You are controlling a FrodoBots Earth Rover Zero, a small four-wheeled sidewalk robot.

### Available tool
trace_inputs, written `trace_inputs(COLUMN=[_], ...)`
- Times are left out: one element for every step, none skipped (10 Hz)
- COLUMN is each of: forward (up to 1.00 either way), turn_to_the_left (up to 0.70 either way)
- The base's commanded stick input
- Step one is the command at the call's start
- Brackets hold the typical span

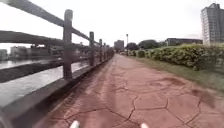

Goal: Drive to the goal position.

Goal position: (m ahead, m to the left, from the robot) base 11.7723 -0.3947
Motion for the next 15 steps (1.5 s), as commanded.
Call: trace_inputs(forward=[0.7,0.7,0.7,0.7,0.7,0.7,0.7,0.7,0.7,0.7,0.7,0.7,0.7,0.7,0.7], turn_to_the_left=[0.0,0.0,0.0,0.0,0.0,0.0,0.0,0.0,0.0,0.0,0.0,0.0,0.0,-0.34,-0.35])
